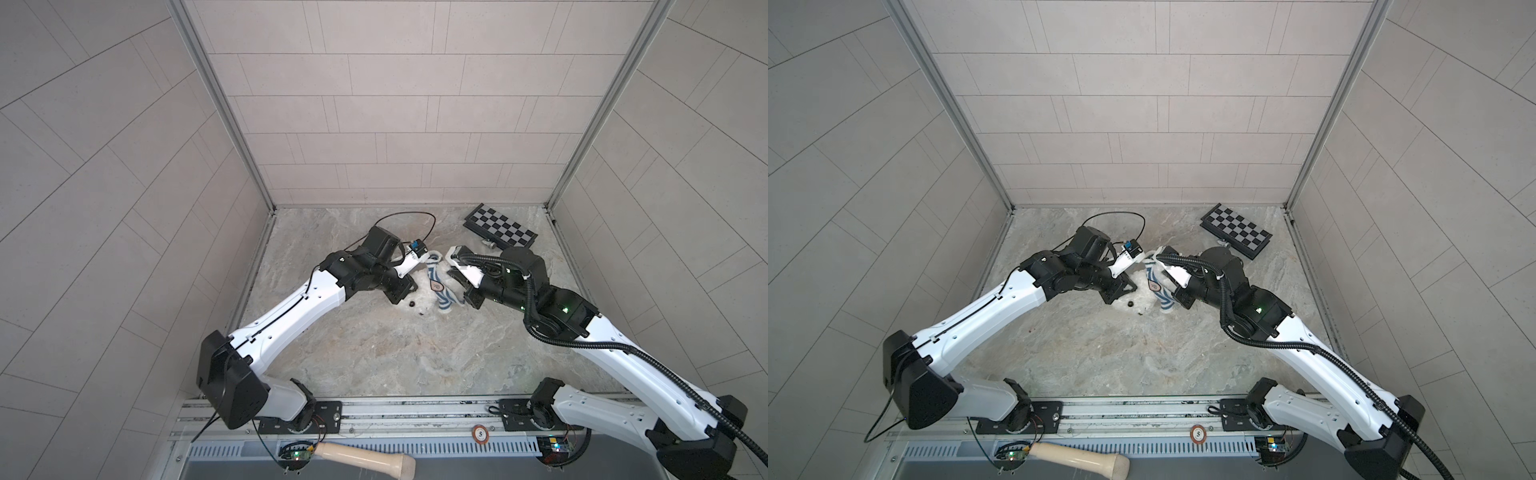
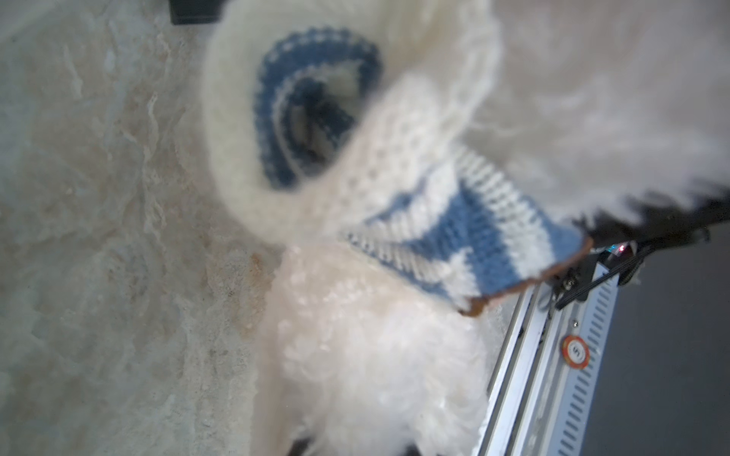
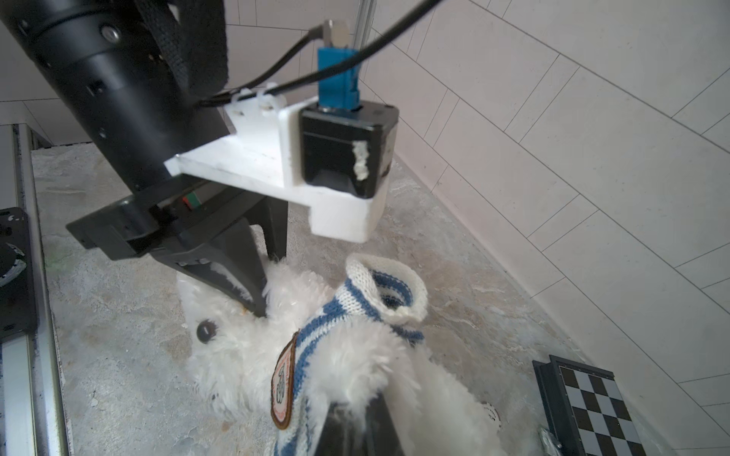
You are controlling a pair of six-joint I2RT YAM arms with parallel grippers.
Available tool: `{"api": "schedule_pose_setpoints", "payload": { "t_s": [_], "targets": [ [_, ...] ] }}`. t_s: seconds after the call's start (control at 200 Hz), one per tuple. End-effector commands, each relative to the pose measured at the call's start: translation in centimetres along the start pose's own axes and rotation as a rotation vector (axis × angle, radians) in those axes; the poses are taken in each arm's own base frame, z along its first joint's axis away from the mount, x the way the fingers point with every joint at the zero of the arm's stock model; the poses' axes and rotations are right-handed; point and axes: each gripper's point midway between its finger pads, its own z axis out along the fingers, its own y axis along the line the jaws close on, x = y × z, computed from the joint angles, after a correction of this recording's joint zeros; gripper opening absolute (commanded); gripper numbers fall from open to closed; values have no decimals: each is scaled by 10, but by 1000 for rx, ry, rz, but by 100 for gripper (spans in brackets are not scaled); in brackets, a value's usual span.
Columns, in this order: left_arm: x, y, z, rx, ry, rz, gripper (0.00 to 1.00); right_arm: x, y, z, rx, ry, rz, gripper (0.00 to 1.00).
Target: Dress the teddy bear
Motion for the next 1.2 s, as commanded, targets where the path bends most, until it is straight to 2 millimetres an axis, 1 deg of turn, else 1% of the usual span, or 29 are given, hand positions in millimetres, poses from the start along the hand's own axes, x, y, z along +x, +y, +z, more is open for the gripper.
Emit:
{"api": "schedule_pose_setpoints", "payload": {
  "t_s": [0.0,0.035,0.04,0.05,0.055,0.06,0.075,0.08,0.09,0.1,0.105,0.12,0.125,0.14,0.145,0.185,0.225,0.24,0.25,0.295,0.35,0.431,0.481,0.571,0.726,0.811,0.966,1.061,1.192],
  "targets": [
    [-6,8,2,-45,-60,18,0,-17,1,-2,-7,-74,13,0],
    [-12,7,-4,-54,-105,28,0,-14,1,-2,-8,-66,23,0],
    [-9,7,-2,-52,-99,25,0,-14,1,-2,-8,-65,25,1],
    [-10,6,-4,-53,-113,29,0,-14,2,-2,-10,-65,27,3],
    [-14,6,-6,-54,-127,34,0,-13,2,-2,-10,-64,31,4],
    [-11,6,-5,-53,-122,31,0,-13,2,-2,-9,-64,31,6],
    [-16,5,-9,-54,-153,40,0,-12,2,-2,-10,-62,38,10],
    [-14,4,-8,-53,-149,38,0,-12,2,-3,-11,-63,40,11],
    [-18,3,-12,-54,-172,46,0,-12,3,-3,-14,-64,43,14],
    [-16,3,-12,-53,-174,44,0,-12,3,-3,-16,-65,48,17],
    [-20,2,-14,-54,-192,50,0,-11,4,-4,-18,-66,49,20],
    [-19,1,-16,-52,-203,52,0,-11,6,-4,-26,-71,52,26],
    [-24,0,-19,-54,-223,58,0,-11,6,-5,-28,-73,54,28],
    [-21,-1,-20,-52,-230,58,0,-12,7,-7,-34,-82,60,34],
    [-26,-1,-24,-56,-253,64,0,-12,9,-7,-39,-86,61,36],
    [-31,-4,-34,-63,-313,75,0,-16,13,-15,-55,-126,85,48],
    [-34,-6,-43,-75,-365,84,0,-20,16,-24,-68,-180,109,54],
    [-33,-6,-45,-81,-375,84,0,-21,18,-28,-73,-201,119,55],
    [-36,-7,-50,-86,-396,91,0,-23,18,-31,-72,-219,125,57],
    [-38,-9,-59,-97,-437,100,0,-25,19,-42,-67,-277,162,60],
    [-39,-11,-68,-106,-476,107,0,-22,16,-53,-38,-319,207,60],
    [-40,-13,-76,-109,-505,105,0,-15,15,-66,-13,-361,259,55],
    [-42,-15,-81,-105,-521,102,0,-10,15,-69,-8,-381,287,52],
    [-44,-20,-89,-90,-552,98,0,-11,16,-71,-8,-420,301,48],
    [-43,-26,-94,-68,-561,90,0,-24,15,-63,-26,-454,278,44],
    [-41,-28,-95,-63,-560,88,0,-31,17,-54,-46,-449,249,43],
    [-39,-28,-95,-64,-550,86,0,-30,17,-33,-55,-403,214,41],
    [-38,-28,-93,-61,-545,84,0,-28,17,-25,-55,-379,190,39],
    [-39,-29,-94,-60,-548,86,0,-26,16,-16,-53,-356,174,33]
  ]
}}
